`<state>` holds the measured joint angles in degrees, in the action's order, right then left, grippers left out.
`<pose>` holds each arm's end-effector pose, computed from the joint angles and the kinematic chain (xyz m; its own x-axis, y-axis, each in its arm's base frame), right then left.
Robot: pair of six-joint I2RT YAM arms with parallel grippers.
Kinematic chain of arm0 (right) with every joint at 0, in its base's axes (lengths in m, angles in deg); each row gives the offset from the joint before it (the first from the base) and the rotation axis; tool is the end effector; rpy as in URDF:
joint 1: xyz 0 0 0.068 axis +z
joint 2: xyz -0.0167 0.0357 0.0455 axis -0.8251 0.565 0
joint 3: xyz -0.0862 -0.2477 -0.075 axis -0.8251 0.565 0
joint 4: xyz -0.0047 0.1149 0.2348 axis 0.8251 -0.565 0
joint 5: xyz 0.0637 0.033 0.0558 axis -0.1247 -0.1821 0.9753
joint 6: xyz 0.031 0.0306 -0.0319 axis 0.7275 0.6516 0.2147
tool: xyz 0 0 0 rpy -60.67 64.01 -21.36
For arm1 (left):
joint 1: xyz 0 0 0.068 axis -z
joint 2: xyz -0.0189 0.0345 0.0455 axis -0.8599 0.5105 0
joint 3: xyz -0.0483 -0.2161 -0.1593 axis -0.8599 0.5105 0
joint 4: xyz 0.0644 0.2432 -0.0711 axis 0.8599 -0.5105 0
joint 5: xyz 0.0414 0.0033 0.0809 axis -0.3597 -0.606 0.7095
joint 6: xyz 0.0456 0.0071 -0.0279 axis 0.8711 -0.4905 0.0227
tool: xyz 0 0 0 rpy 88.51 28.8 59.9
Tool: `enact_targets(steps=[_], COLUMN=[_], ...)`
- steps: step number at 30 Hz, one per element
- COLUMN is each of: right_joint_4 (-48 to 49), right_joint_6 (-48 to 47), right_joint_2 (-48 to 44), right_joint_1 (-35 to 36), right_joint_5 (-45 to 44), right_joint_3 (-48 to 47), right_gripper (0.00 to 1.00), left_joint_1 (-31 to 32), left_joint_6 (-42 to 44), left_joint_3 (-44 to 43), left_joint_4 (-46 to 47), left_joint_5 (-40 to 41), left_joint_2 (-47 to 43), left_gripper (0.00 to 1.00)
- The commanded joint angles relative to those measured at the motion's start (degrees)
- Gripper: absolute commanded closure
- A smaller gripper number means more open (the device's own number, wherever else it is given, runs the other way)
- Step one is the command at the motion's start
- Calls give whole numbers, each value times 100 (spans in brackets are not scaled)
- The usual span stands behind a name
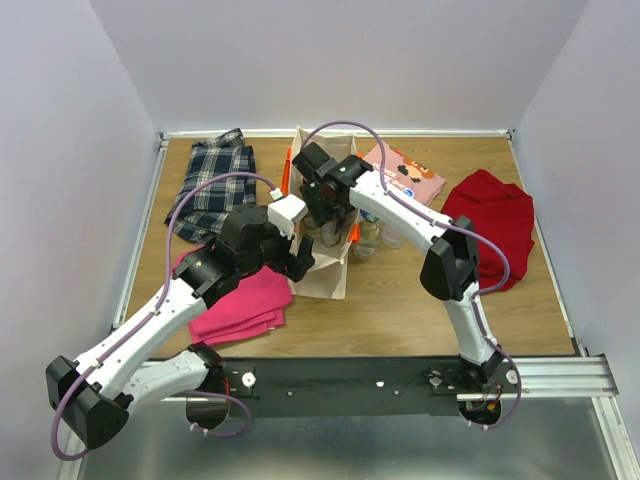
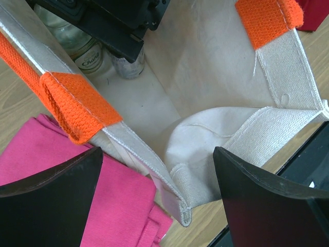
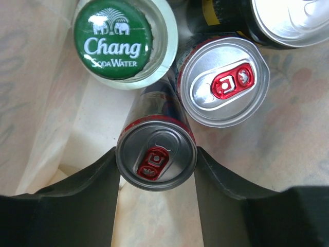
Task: Take the beverage out of the canvas bag
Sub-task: Take out the drink from the canvas bag.
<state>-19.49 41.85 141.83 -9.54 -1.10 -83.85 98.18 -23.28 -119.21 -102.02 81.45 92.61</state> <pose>0.3304 0.3299 0.2771 -0.7735 -0.4223 -0.4726 -0.4281 0.8980 -0.1018 0.1631 -0.1368 0.3201 -0.4776 0.2323 -0.8473 0.6490 0.7434 -0.1620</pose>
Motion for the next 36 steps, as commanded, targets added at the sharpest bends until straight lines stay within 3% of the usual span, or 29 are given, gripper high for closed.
enact_targets(steps=[1, 4, 5, 9, 25, 36], right_joint_4=[83, 56, 48, 4, 364, 92], right_joint_6=[9, 18, 27, 27, 62, 159], right_joint_2=[-27, -18, -27, -45, -853, -950], right_joint_1=[34, 25, 25, 25, 25, 25], right_joint_5=[213, 239, 231, 205, 82, 292], right_joint_3=[97, 97, 88, 44, -553, -940], right_gripper=[49, 67, 78, 99, 99, 99], left_joint_1=[59, 59, 59, 59, 68, 59], left_joint_6=[90, 81, 81, 90, 63, 19], left_joint_3=[105, 105, 114, 114, 132, 149], left_joint_4=[-308, -290, -290, -290, -264, -308], left_joint_5=[72, 64, 63, 81, 476, 968], left_joint_2=[24, 15, 6, -2, -231, -529], left_gripper=[2, 2, 2, 2, 2, 1])
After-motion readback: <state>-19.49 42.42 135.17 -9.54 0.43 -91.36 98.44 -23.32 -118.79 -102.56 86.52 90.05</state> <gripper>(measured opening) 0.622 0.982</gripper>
